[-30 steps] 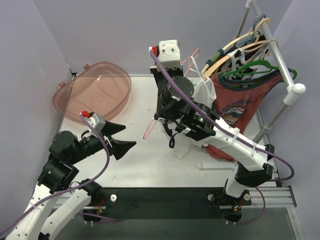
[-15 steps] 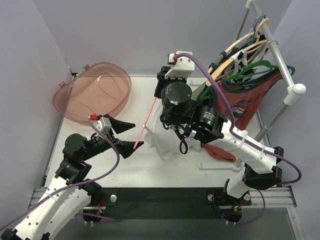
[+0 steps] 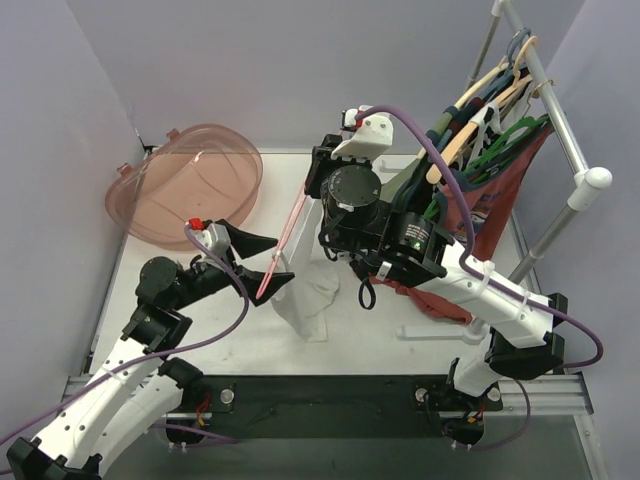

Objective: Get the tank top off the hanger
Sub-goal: Pick up the hanger from the clothesline, then remove the tank top from the hanger.

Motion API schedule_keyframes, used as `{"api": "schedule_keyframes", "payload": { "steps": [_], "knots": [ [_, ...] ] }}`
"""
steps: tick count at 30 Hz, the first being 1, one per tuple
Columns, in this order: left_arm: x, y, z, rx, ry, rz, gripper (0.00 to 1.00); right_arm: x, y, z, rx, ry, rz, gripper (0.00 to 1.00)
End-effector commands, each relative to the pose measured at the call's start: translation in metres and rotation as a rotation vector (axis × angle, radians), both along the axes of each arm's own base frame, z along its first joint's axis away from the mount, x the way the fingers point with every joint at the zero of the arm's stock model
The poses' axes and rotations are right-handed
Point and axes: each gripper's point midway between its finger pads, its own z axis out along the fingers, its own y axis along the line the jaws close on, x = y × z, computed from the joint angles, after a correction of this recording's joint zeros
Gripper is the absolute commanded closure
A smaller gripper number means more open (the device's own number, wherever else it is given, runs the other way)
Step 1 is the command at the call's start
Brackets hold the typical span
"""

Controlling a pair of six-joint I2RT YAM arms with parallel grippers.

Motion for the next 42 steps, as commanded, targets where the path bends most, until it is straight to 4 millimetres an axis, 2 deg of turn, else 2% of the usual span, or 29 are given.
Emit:
{"api": "schedule_keyframes", "payload": {
  "steps": [1,4,5,7,8,13,16,20,22,27,32,35,36,38,39,40,42],
  "knots": [
    [0.003,0.003,0.026,-0.053,-0.099,0.031,0.09,-0.003,-0.018,0.020,0.130,-0.021,-0.016,1.00],
    [0.002,0.003,0.031,-0.068,-0.130,0.028,0.17,-0.003,-0.016,0.012,0.140,-0.011,-0.005,1.00],
    [0.001,0.003,0.032,-0.069,-0.135,0.025,0.31,-0.003,-0.017,0.011,0.142,-0.009,-0.007,1.00],
    [-0.004,0.002,0.034,-0.070,-0.149,0.006,0.48,-0.002,-0.020,0.007,0.141,-0.004,-0.013,1.00],
    [-0.004,0.002,0.032,-0.066,-0.145,0.000,0.64,0.000,-0.023,0.007,0.142,-0.004,-0.020,1.00],
    [-0.016,0.005,0.021,-0.036,-0.115,-0.023,0.98,0.011,-0.041,0.005,0.157,-0.005,-0.041,1.00],
    [-0.024,0.009,0.014,-0.008,-0.094,-0.030,1.00,0.024,-0.055,0.001,0.130,0.004,-0.064,1.00],
    [-0.034,0.016,0.016,0.010,-0.088,-0.019,1.00,0.031,-0.066,-0.016,0.068,0.024,-0.090,1.00],
    [-0.043,0.021,0.027,-0.011,-0.113,-0.020,1.00,0.034,-0.067,-0.021,0.050,0.030,-0.101,1.00],
    [-0.061,0.025,0.050,-0.055,-0.152,-0.060,1.00,0.048,-0.052,-0.036,-0.022,0.042,-0.111,1.00],
    [-0.065,0.027,0.056,-0.036,-0.151,-0.064,1.00,0.059,-0.051,-0.046,-0.065,0.046,-0.169,1.00],
    [-0.068,0.028,0.057,-0.035,-0.153,-0.068,1.00,0.068,-0.053,-0.049,-0.072,0.050,-0.205,1.00],
    [-0.070,0.028,0.056,-0.032,-0.155,-0.071,1.00,0.070,-0.056,-0.042,-0.060,0.041,-0.224,1.00],
    [-0.075,0.030,0.056,-0.029,-0.167,-0.081,1.00,0.076,-0.059,-0.044,-0.077,0.043,-0.273,1.00],
    [-0.077,0.031,0.057,-0.031,-0.177,-0.081,1.00,0.076,-0.063,-0.034,-0.069,0.031,-0.286,1.00],
    [-0.077,0.031,0.047,-0.008,-0.145,-0.084,1.00,0.080,-0.061,-0.036,-0.079,0.033,-0.299,1.00],
    [-0.081,0.034,0.044,0.000,-0.162,-0.074,1.00,0.083,-0.064,-0.030,-0.073,0.027,-0.320,1.00]
  ]
}}
